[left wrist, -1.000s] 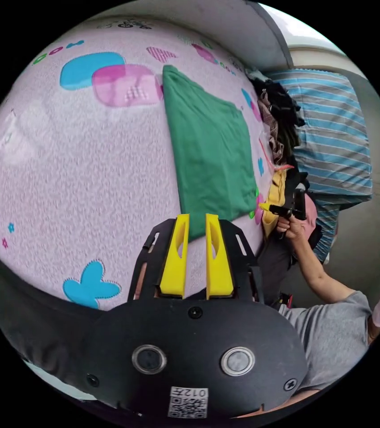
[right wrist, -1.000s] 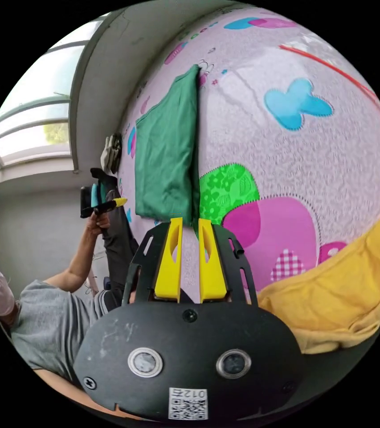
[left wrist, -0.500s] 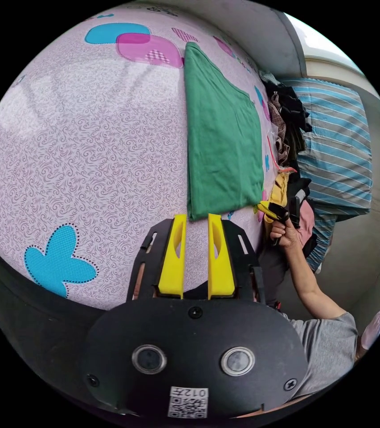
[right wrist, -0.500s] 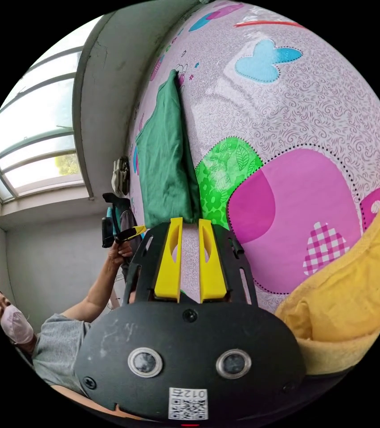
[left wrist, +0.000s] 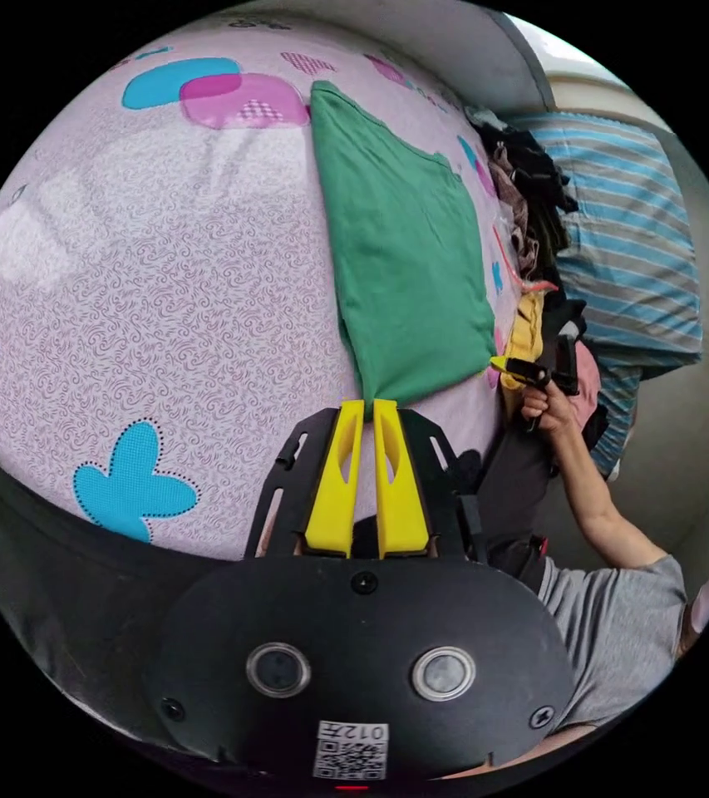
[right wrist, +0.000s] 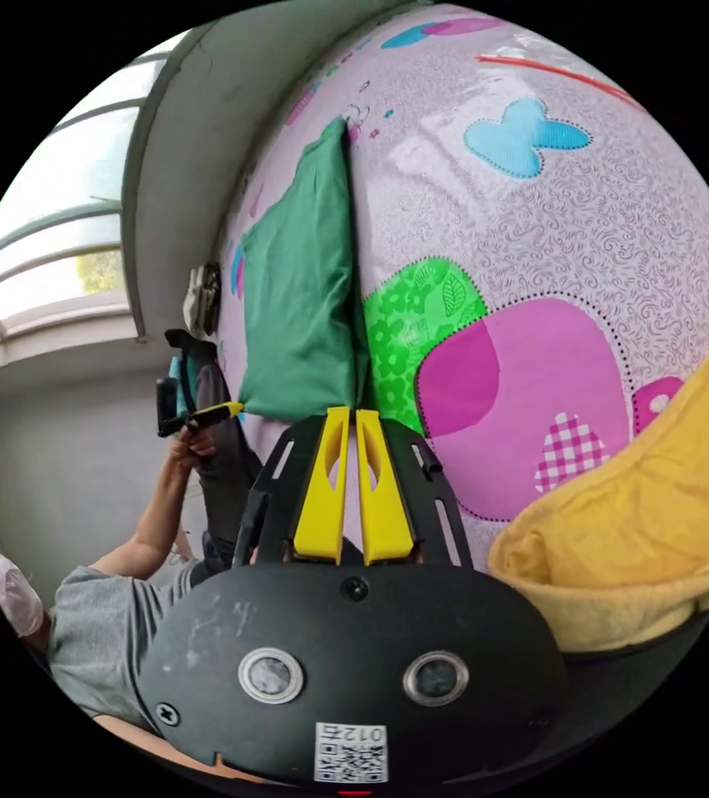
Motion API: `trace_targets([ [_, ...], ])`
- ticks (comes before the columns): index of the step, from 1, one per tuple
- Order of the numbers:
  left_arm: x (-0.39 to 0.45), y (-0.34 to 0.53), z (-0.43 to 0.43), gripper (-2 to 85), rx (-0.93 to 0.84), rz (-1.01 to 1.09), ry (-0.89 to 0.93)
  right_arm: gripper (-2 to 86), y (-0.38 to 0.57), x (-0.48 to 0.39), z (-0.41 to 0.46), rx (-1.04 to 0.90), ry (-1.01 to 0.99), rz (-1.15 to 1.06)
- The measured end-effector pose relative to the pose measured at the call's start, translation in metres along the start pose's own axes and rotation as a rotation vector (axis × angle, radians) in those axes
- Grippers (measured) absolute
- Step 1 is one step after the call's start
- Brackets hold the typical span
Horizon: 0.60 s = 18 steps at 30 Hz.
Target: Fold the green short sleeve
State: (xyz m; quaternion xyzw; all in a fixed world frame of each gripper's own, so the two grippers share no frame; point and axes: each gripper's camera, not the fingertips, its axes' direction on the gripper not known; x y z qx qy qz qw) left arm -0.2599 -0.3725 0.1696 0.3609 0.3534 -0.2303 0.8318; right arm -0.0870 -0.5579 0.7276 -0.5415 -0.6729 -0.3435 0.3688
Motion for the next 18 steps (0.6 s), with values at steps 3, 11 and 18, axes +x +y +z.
trace_targets([
  [3,0.001,0.002,0.019,0.4,-0.046,-0.027,-0.016,-0.9,0.001,0.005,0.012,-0.045,0.023,0.029],
  [11,0.032,0.024,0.059,0.3,-0.208,0.037,-0.162,-0.9,0.023,-0.014,0.029,-0.215,0.172,-0.025],
  [18,0.044,0.044,0.089,0.6,-0.210,-0.002,-0.219,-0.1,0.035,-0.020,0.035,-0.248,0.232,-0.034],
])
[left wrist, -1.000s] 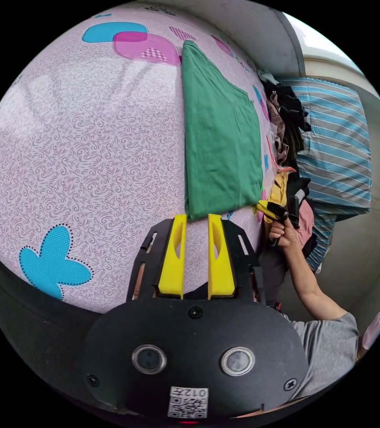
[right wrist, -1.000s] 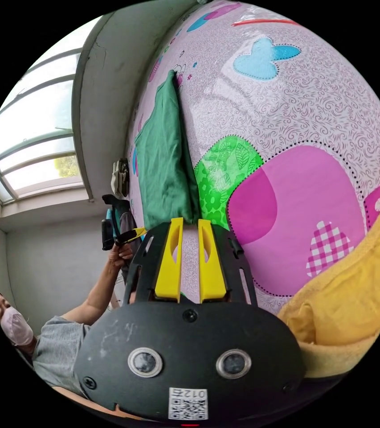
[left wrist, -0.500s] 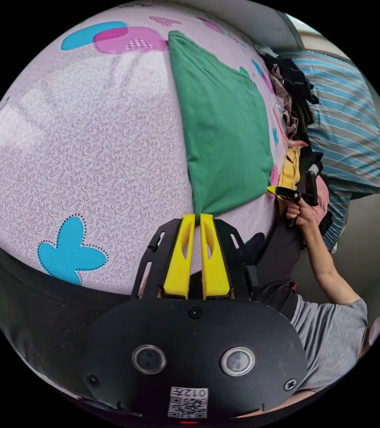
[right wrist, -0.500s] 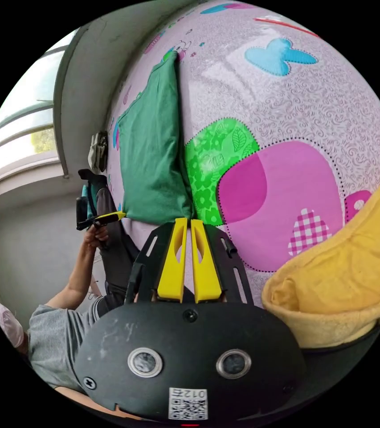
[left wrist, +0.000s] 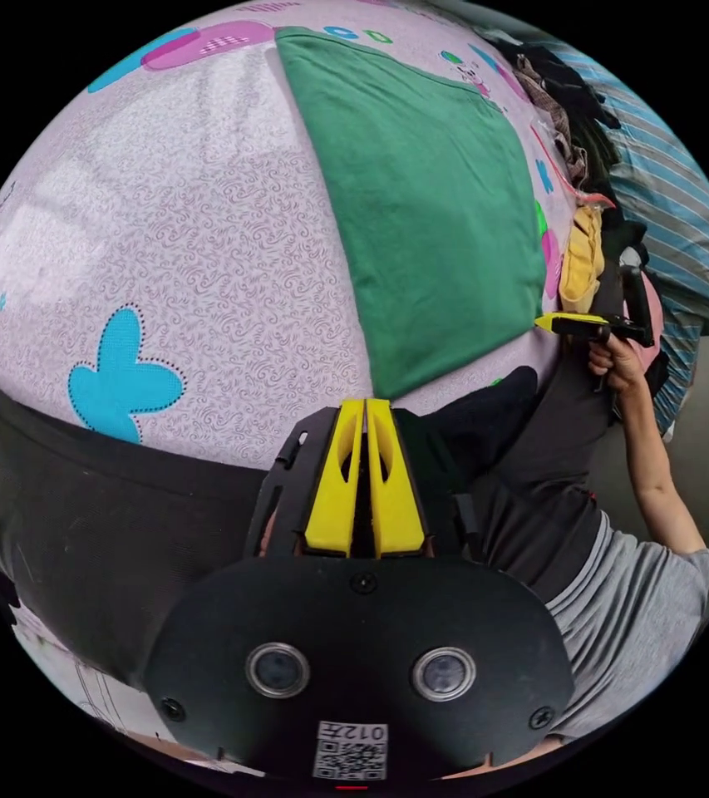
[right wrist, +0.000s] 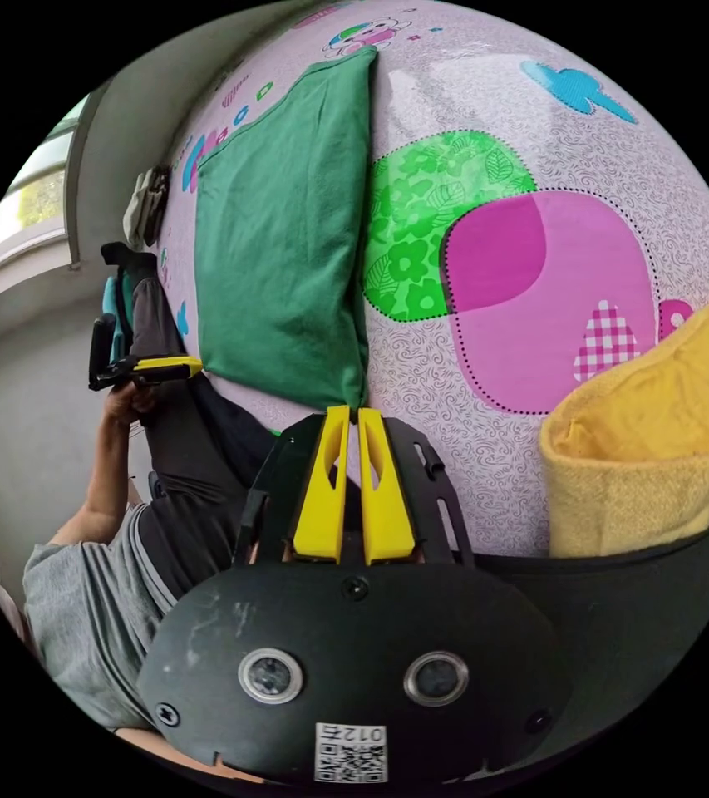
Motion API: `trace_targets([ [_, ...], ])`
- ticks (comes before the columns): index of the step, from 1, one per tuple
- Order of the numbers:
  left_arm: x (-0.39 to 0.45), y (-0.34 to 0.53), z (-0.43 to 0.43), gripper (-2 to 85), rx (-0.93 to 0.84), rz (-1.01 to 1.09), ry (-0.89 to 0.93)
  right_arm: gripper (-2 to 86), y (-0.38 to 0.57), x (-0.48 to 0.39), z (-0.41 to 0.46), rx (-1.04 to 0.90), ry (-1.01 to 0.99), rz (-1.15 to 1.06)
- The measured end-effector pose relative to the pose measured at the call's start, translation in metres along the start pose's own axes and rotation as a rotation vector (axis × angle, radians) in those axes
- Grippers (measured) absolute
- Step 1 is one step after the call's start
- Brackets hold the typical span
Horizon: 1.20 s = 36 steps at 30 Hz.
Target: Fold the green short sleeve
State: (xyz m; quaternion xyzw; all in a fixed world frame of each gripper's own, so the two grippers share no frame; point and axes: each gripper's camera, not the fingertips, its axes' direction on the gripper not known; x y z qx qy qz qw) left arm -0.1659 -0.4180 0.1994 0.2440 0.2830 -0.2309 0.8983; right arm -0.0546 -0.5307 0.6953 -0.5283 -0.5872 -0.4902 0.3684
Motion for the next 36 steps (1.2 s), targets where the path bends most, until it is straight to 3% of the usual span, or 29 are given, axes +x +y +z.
trace_targets([
  [5,0.013,0.021,-0.020,0.8,0.195,-0.009,-0.050,1.3,0.008,0.009,-0.030,0.069,0.036,0.021],
  [9,0.075,0.012,-0.016,0.8,0.288,0.211,-0.050,2.4,0.002,0.024,-0.056,0.164,-0.026,0.047],
  [16,0.209,-0.039,0.066,0.8,0.242,0.608,-0.117,5.3,-0.028,0.025,-0.074,0.270,-0.151,0.035],
  [27,0.275,-0.070,0.150,0.8,0.138,0.700,-0.119,5.6,-0.101,0.041,-0.107,0.419,-0.210,0.068],
  [36,0.286,-0.077,0.169,0.5,0.127,0.686,-0.090,1.4,-0.170,0.018,-0.100,0.350,-0.098,0.025],
])
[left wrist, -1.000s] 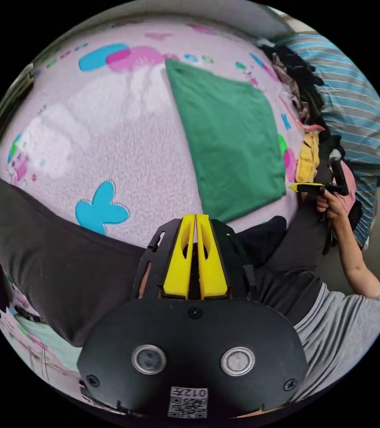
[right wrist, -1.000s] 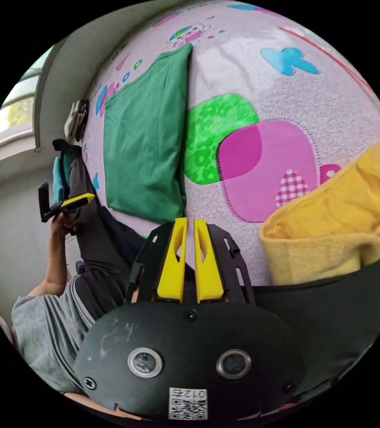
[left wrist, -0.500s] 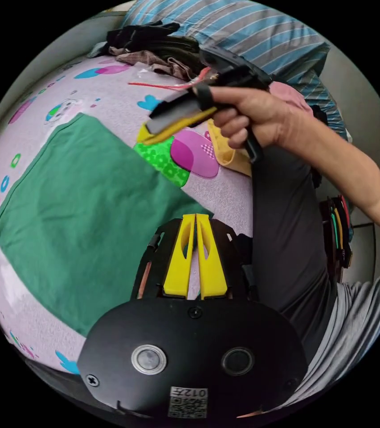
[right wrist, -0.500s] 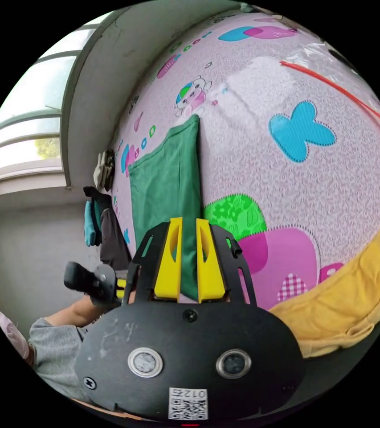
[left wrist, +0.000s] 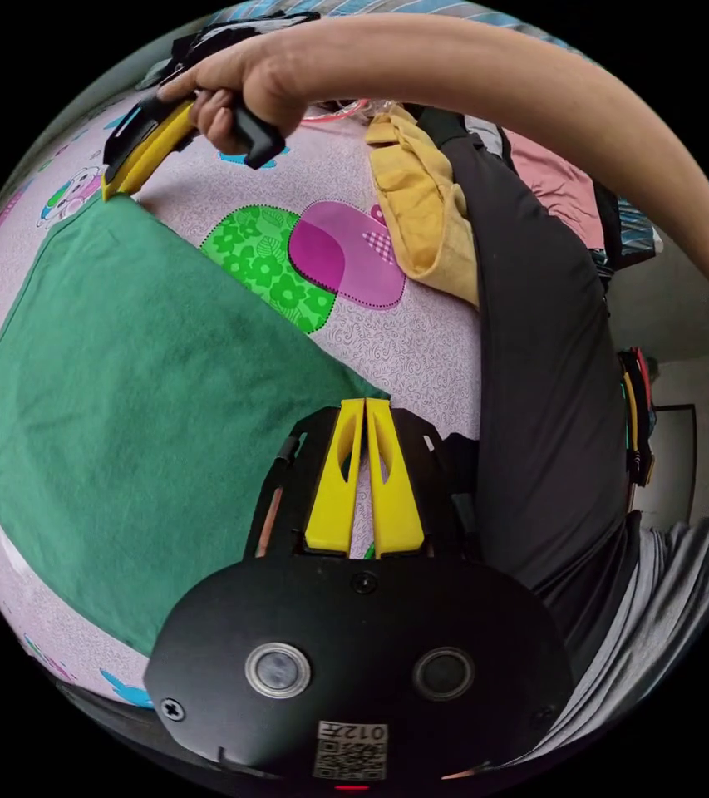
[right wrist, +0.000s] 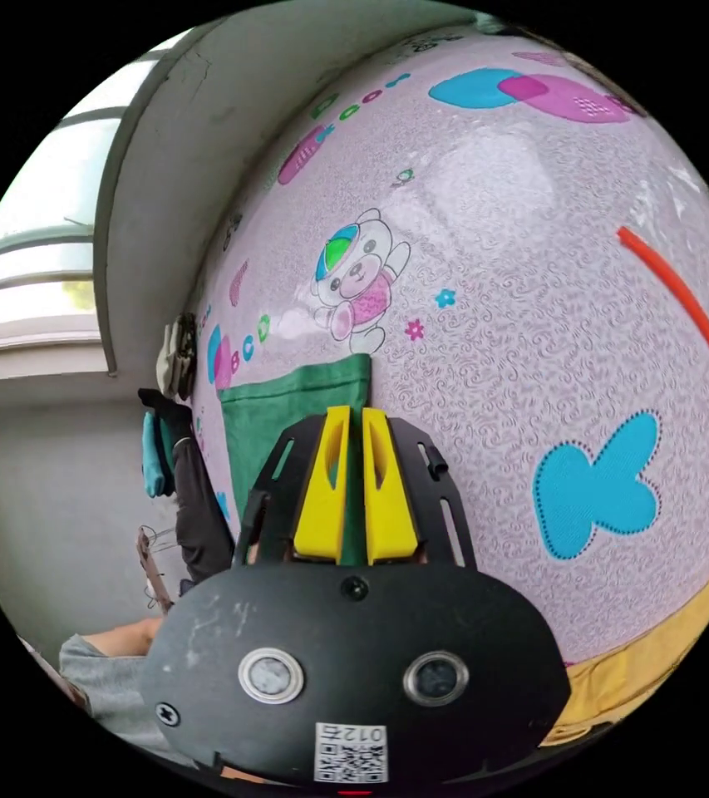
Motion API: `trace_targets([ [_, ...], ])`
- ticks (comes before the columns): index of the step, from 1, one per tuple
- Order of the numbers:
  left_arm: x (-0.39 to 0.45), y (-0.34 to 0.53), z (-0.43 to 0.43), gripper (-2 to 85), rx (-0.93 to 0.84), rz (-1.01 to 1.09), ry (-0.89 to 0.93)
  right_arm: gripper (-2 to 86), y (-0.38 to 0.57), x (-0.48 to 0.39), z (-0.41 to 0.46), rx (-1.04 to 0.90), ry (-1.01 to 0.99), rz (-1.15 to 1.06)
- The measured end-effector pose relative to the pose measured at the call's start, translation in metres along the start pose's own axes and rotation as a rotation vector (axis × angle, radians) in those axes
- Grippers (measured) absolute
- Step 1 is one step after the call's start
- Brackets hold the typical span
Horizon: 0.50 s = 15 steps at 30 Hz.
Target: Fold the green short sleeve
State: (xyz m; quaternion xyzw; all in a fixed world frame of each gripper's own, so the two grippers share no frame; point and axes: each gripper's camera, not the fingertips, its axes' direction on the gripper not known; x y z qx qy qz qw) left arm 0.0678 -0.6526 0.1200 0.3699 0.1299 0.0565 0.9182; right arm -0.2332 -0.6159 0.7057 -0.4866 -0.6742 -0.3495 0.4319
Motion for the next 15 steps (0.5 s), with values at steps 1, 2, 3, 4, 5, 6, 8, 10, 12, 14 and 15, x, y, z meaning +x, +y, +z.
trace_targets([
  [1,0.000,-0.001,0.002,0.5,0.001,-0.007,0.009,0.5,-0.004,-0.006,0.002,0.001,0.025,-0.038],
  [2,0.000,-0.002,0.002,0.4,0.002,-0.010,0.013,-0.1,-0.006,-0.013,0.004,0.009,0.065,-0.072],
  [3,0.000,-0.003,0.004,0.4,0.004,-0.015,0.018,-0.3,-0.007,-0.016,0.006,0.010,0.089,-0.090],
  [4,0.000,-0.004,0.005,0.3,0.009,-0.025,0.022,-0.6,-0.007,-0.022,0.010,0.011,0.129,-0.136],
  [5,0.000,-0.004,0.006,0.3,0.012,-0.029,0.024,-0.7,-0.006,-0.027,0.012,0.017,0.144,-0.176],
  [6,0.000,-0.005,0.007,0.2,0.020,-0.037,0.025,-0.7,-0.006,-0.028,0.013,0.019,0.149,-0.193],
  [8,0.000,-0.006,0.008,0.2,0.029,-0.054,0.033,-0.5,-0.002,-0.029,0.014,0.018,0.144,-0.191],
  [10,-0.001,-0.008,0.008,0.3,0.036,-0.070,0.051,-0.2,0.006,-0.030,0.003,0.088,0.164,-0.161],
  [12,0.000,-0.008,0.007,0.4,0.049,-0.078,0.070,0.0,0.022,-0.034,-0.015,0.194,0.154,-0.145],
  [14,0.003,-0.006,0.001,0.5,0.066,-0.077,0.085,-0.2,0.050,-0.038,-0.034,0.241,0.068,-0.141],
  [15,0.007,-0.003,-0.005,0.6,0.086,-0.068,0.085,-0.3,0.058,-0.040,-0.036,0.224,0.046,-0.148],
])
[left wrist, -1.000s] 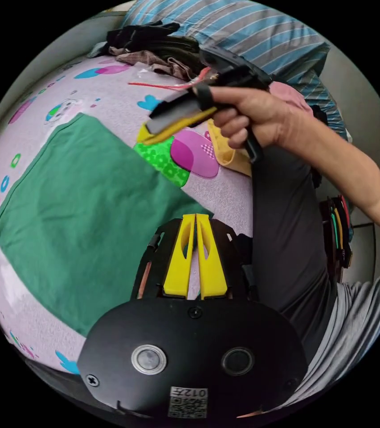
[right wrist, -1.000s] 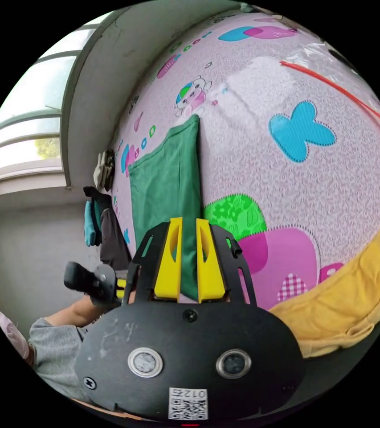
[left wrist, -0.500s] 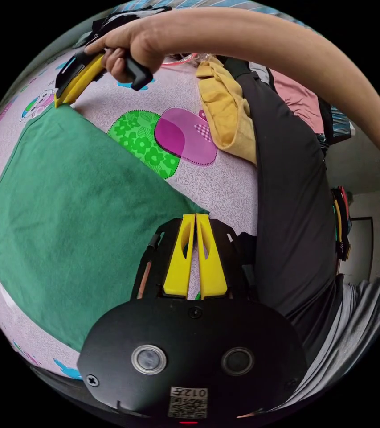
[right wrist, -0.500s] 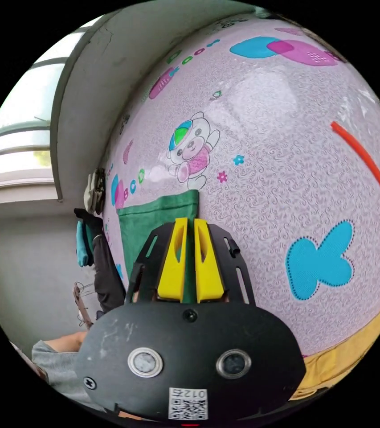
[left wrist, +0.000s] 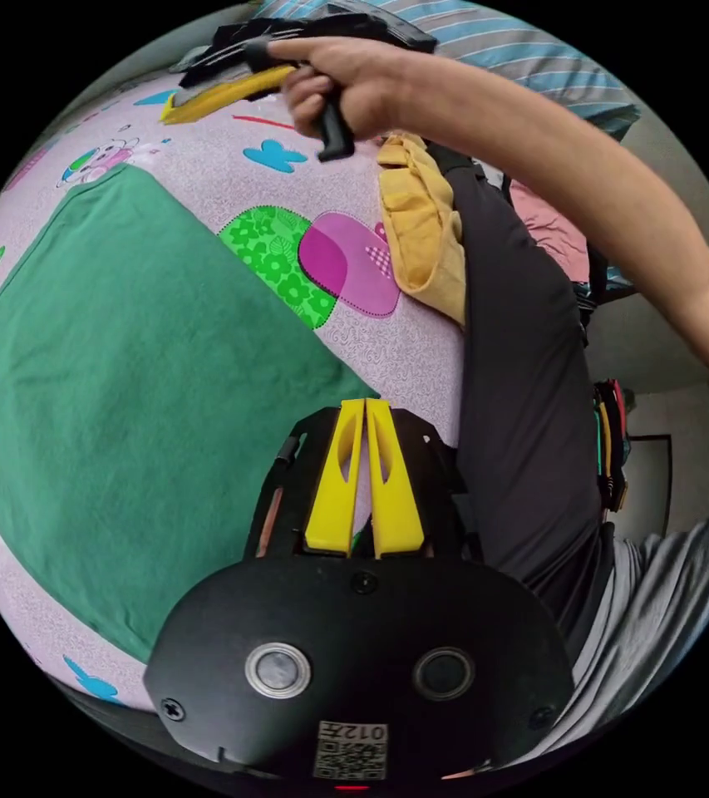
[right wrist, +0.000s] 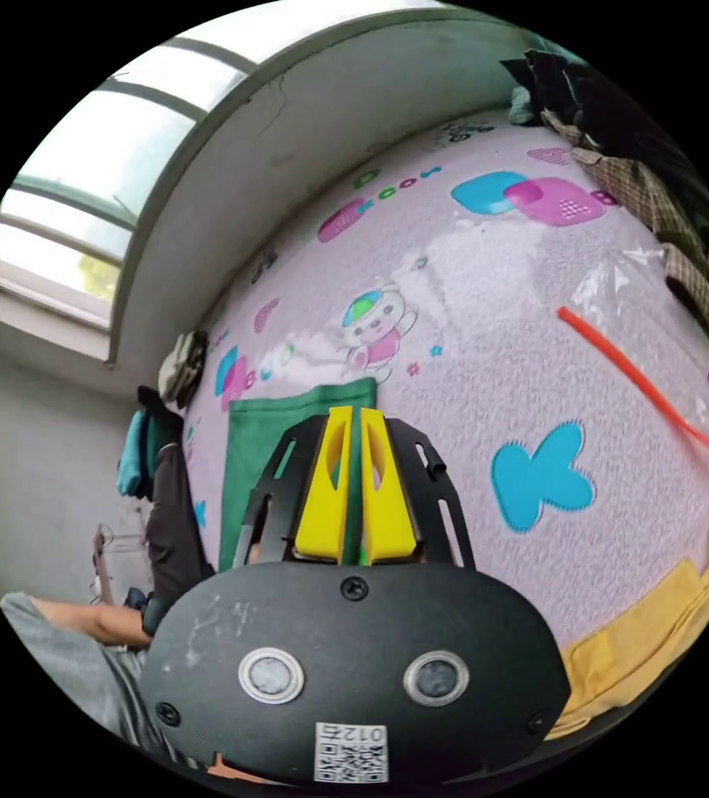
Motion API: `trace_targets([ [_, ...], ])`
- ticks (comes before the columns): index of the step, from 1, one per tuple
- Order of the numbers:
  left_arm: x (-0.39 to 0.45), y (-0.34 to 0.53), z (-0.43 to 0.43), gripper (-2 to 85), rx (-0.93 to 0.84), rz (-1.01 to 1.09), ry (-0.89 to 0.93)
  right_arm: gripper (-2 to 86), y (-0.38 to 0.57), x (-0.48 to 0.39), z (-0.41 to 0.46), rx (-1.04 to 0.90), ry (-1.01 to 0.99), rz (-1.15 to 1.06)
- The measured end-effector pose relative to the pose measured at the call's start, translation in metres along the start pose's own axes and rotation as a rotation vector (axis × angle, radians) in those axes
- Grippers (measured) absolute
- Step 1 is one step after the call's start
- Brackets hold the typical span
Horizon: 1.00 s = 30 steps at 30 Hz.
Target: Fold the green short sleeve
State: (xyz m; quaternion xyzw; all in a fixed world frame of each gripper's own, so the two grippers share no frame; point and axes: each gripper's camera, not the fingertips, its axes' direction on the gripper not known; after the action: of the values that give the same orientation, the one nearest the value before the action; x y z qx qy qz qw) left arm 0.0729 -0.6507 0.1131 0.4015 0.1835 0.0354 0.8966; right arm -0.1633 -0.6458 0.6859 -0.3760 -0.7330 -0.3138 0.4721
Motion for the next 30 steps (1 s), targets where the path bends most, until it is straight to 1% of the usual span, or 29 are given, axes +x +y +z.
trace_targets([
  [3,0.008,0.006,-0.011,0.6,0.026,0.020,-0.046,-0.6,0.043,-0.012,-0.002,-0.170,-0.081,-0.011],
  [5,0.005,0.005,-0.017,0.6,0.042,0.004,-0.081,-0.5,0.086,-0.022,0.008,-0.341,-0.095,-0.026],
  [8,-0.011,-0.004,-0.032,0.6,0.087,-0.060,-0.092,-0.4,0.136,-0.034,0.026,-0.508,-0.012,-0.060],
  [10,-0.020,-0.020,-0.043,0.6,0.106,-0.076,-0.111,-0.5,0.155,-0.039,0.035,-0.539,0.023,-0.056],
  [13,-0.023,-0.050,-0.048,0.5,0.081,-0.050,-0.144,-0.6,0.162,-0.047,0.045,-0.495,-0.049,-0.018],
  [15,-0.024,-0.067,-0.048,0.5,0.071,-0.037,-0.189,-0.7,0.158,-0.053,0.050,-0.458,-0.062,-0.005],
  [18,-0.027,-0.090,-0.047,0.5,0.064,-0.042,-0.242,-0.8,0.151,-0.060,0.065,-0.436,-0.031,0.017],
  [20,-0.031,-0.100,-0.044,0.4,0.041,-0.044,-0.256,-0.9,0.153,-0.061,0.082,-0.478,0.099,0.016],
  [21,-0.033,-0.105,-0.040,0.4,0.013,-0.053,-0.277,-0.9,0.154,-0.061,0.086,-0.492,0.117,0.003],
  [23,-0.037,-0.109,-0.035,0.2,-0.026,-0.061,-0.309,-0.9,0.159,-0.060,0.088,-0.451,0.070,0.033],
  [25,-0.040,-0.110,-0.039,0.0,-0.006,-0.075,-0.282,-0.8,0.162,-0.060,0.091,-0.436,0.051,0.060],
  [27,-0.040,-0.109,-0.048,-0.1,0.018,-0.091,-0.262,-0.8,0.164,-0.064,0.090,-0.412,0.090,0.070],
  [29,-0.035,-0.102,-0.068,-0.1,0.094,-0.080,-0.229,-0.8,0.164,-0.080,0.084,-0.350,0.215,0.042],
  [30,-0.031,-0.094,-0.083,0.0,0.140,-0.070,-0.207,-0.8,0.164,-0.086,0.082,-0.330,0.236,0.029],
])
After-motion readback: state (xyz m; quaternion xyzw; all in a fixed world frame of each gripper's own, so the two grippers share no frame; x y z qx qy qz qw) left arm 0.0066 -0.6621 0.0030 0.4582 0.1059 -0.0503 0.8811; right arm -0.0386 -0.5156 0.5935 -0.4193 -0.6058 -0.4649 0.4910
